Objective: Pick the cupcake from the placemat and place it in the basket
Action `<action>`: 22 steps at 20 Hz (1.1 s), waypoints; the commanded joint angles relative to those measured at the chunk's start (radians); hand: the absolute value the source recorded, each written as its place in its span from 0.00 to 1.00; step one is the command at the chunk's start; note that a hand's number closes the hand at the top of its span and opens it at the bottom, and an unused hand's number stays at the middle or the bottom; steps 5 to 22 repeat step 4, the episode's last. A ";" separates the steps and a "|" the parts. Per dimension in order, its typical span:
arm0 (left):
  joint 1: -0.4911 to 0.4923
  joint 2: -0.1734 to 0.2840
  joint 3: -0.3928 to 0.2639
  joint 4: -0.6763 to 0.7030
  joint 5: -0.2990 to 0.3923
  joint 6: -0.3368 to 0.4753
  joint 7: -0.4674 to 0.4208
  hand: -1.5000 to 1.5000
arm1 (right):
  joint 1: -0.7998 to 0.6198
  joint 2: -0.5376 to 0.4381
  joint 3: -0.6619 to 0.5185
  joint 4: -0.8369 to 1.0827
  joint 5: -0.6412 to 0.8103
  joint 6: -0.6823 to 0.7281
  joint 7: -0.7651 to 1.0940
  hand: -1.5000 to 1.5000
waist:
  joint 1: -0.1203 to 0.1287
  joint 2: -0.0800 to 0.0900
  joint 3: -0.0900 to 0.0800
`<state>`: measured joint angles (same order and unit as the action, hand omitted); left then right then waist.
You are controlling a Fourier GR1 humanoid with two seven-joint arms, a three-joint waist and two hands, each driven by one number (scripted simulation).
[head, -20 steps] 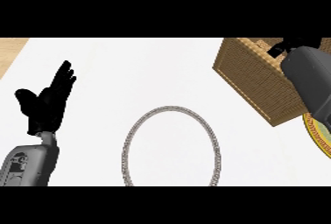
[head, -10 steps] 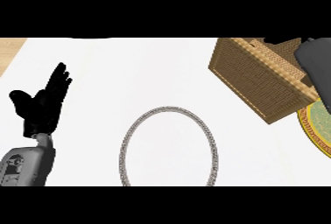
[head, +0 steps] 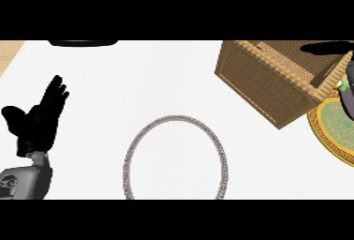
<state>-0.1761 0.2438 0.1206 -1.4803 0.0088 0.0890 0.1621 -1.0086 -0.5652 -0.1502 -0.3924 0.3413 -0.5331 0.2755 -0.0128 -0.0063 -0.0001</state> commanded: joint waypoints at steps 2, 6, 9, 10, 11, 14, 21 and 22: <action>0.044 0.005 0.003 -0.052 -0.015 0.008 0.010 0.50 | 0.151 -0.056 -0.037 -0.212 -0.084 0.110 -0.007 0.00 | -0.013 -0.007 -0.001; -0.006 -0.030 -0.009 -0.007 -0.030 0.040 0.009 0.50 | 0.252 -0.062 -0.054 -0.295 -0.116 0.123 -0.042 0.00 | -0.018 -0.004 -0.001; -0.006 -0.030 -0.009 -0.007 -0.030 0.040 0.009 0.50 | 0.252 -0.062 -0.054 -0.295 -0.116 0.123 -0.042 0.00 | -0.018 -0.004 -0.001; -0.006 -0.030 -0.009 -0.007 -0.030 0.040 0.009 0.50 | 0.252 -0.062 -0.054 -0.295 -0.116 0.123 -0.042 0.00 | -0.018 -0.004 -0.001; -0.006 -0.030 -0.009 -0.007 -0.030 0.040 0.009 0.50 | 0.252 -0.062 -0.054 -0.295 -0.116 0.123 -0.042 0.00 | -0.018 -0.004 -0.001; -0.006 -0.030 -0.009 -0.007 -0.030 0.040 0.009 0.50 | 0.252 -0.062 -0.054 -0.295 -0.116 0.123 -0.042 0.00 | -0.018 -0.004 -0.001; -0.006 -0.030 -0.009 -0.007 -0.030 0.040 0.009 0.50 | 0.252 -0.062 -0.054 -0.295 -0.116 0.123 -0.042 0.00 | -0.018 -0.004 -0.001; -0.006 -0.030 -0.009 -0.007 -0.030 0.040 0.009 0.50 | 0.252 -0.062 -0.054 -0.295 -0.116 0.123 -0.042 0.00 | -0.018 -0.004 -0.001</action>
